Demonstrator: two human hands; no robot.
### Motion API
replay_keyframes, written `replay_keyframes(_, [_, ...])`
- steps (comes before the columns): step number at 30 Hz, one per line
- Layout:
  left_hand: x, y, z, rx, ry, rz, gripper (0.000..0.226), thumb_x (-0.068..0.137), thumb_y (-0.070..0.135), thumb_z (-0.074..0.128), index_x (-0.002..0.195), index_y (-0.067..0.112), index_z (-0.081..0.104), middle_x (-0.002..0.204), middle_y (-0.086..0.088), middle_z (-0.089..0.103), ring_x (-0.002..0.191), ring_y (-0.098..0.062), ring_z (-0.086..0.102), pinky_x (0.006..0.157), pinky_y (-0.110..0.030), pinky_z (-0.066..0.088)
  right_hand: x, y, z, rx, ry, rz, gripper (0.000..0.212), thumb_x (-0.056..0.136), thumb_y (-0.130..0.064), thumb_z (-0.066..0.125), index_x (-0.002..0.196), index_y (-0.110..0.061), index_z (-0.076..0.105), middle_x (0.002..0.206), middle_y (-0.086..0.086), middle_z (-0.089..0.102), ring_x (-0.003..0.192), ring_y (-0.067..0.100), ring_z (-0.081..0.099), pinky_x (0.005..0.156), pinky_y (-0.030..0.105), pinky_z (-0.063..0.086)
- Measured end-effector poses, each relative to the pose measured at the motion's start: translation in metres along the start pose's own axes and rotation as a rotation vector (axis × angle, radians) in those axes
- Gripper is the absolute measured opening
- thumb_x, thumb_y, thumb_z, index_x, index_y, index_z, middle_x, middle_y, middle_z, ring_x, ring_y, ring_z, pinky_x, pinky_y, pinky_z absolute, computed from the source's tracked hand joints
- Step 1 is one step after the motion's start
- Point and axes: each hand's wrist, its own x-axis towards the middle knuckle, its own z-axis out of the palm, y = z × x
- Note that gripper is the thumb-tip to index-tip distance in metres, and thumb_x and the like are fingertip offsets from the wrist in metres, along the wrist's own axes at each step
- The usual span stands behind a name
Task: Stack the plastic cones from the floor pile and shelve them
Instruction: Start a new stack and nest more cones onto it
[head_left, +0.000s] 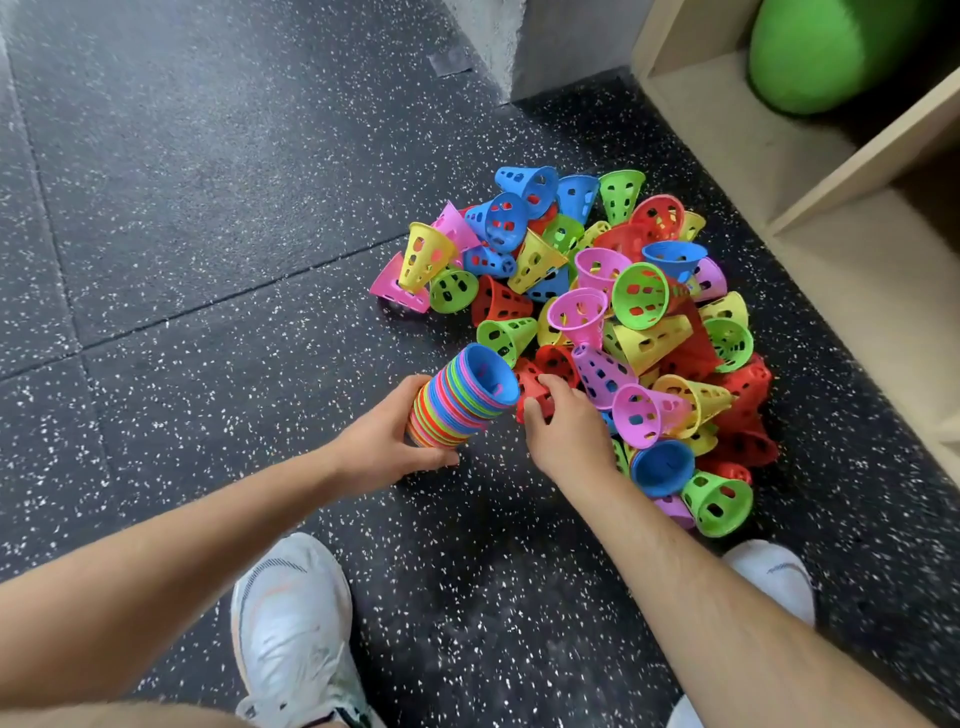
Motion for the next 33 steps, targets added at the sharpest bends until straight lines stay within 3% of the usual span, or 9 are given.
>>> replay_keyframes(3, [0.002, 0.001, 0.0, -0.031, 0.021, 0.013, 0.082, 0.074, 0.029, 0.094, 0.136, 0.038, 0.041, 0.117, 0.009, 0.069, 0.106, -0.007, 0.069, 0.099, -0.034, 0.056, -0.004, 0.004, 0.004, 0.106, 0.074, 0.0, 0.026, 0.099, -0.039, 0.054, 0.119, -0.023, 0.061, 0.101, -0.002, 0.061, 0.091, 0.02, 0.06, 0.073, 0.034, 0.048])
replay_keyframes(7, [0.002, 0.0, -0.002, -0.068, 0.043, 0.013, 0.081, 0.075, 0.023, 0.094, 0.137, 0.031, 0.042, 0.118, 0.004, 0.069, 0.105, -0.007, 0.069, 0.096, -0.03, 0.054, -0.01, 0.011, 0.01, 0.214, 0.119, 0.016, 0.003, 0.096, -0.026, 0.061, 0.098, -0.025, 0.063, 0.093, -0.005, 0.066, 0.086, 0.018, 0.062, 0.072, 0.035, 0.051])
replay_keyframes(12, [0.0, 0.001, -0.005, -0.1, 0.086, -0.012, 0.089, 0.059, 0.052, 0.09, 0.133, 0.031, 0.044, 0.117, 0.003, 0.07, 0.108, -0.012, 0.069, 0.097, -0.032, 0.055, -0.011, 0.005, 0.004, 0.25, 0.127, -0.079, 0.036, 0.099, -0.024, 0.055, 0.133, -0.03, 0.045, 0.099, -0.012, 0.065, 0.092, 0.017, 0.062, 0.079, 0.037, 0.051])
replay_keyframes(14, [0.001, 0.0, -0.006, -0.113, 0.099, -0.024, 0.089, 0.058, 0.052, 0.089, 0.132, 0.028, 0.045, 0.115, 0.004, 0.07, 0.102, -0.007, 0.069, 0.096, -0.031, 0.054, -0.009, -0.002, 0.001, 0.271, 0.156, -0.116, 0.043, 0.099, -0.028, 0.055, 0.14, -0.031, 0.042, 0.1, -0.013, 0.065, 0.097, 0.016, 0.06, 0.084, 0.04, 0.052])
replay_keyframes(19, [0.002, -0.003, -0.01, -0.131, 0.093, -0.053, 0.084, 0.068, 0.038, 0.095, 0.134, 0.025, 0.045, 0.116, 0.001, 0.069, 0.104, -0.009, 0.069, 0.097, -0.033, 0.055, 0.0, -0.021, -0.018, 0.383, 0.307, -0.209, 0.029, 0.099, -0.024, 0.057, 0.127, -0.03, 0.062, 0.108, -0.006, 0.067, 0.104, 0.013, 0.062, 0.091, 0.042, 0.054])
replay_keyframes(22, [0.003, -0.004, -0.009, -0.117, 0.087, -0.038, 0.075, 0.076, 0.021, 0.093, 0.134, 0.024, 0.045, 0.116, 0.0, 0.068, 0.101, -0.006, 0.068, 0.096, -0.032, 0.054, 0.002, -0.034, -0.031, 0.416, 0.378, -0.262, 0.024, 0.099, -0.022, 0.057, 0.121, -0.029, 0.066, 0.106, -0.007, 0.064, 0.101, 0.01, 0.061, 0.091, 0.026, 0.051])
replay_keyframes(24, [0.003, -0.004, -0.008, -0.1, 0.082, -0.023, 0.075, 0.076, 0.022, 0.093, 0.133, 0.025, 0.045, 0.116, 0.001, 0.069, 0.101, -0.006, 0.068, 0.096, -0.031, 0.054, 0.002, -0.042, -0.04, 0.403, 0.467, -0.331, 0.021, 0.098, -0.016, 0.06, 0.115, -0.022, 0.07, 0.1, -0.022, 0.058, 0.102, 0.011, 0.057, 0.089, 0.014, 0.043])
replay_keyframes(31, [0.002, -0.001, -0.009, -0.126, 0.079, -0.016, 0.083, 0.059, 0.052, 0.09, 0.127, 0.038, 0.045, 0.117, 0.003, 0.069, 0.107, -0.012, 0.069, 0.1, -0.035, 0.056, 0.004, -0.058, -0.053, 0.403, 0.632, -0.453, 0.015, 0.096, -0.013, 0.064, 0.108, -0.016, 0.072, 0.1, -0.029, 0.056, 0.107, 0.02, 0.057, 0.094, 0.026, 0.046])
replay_keyframes(33, [0.002, 0.0, -0.008, -0.133, 0.076, -0.012, 0.089, 0.057, 0.054, 0.088, 0.131, 0.035, 0.043, 0.118, 0.003, 0.068, 0.108, -0.011, 0.069, 0.1, -0.032, 0.055, 0.004, -0.061, -0.053, 0.419, 0.642, -0.443, 0.016, 0.095, -0.015, 0.065, 0.109, -0.017, 0.072, 0.101, -0.016, 0.064, 0.106, 0.023, 0.059, 0.094, 0.032, 0.049])
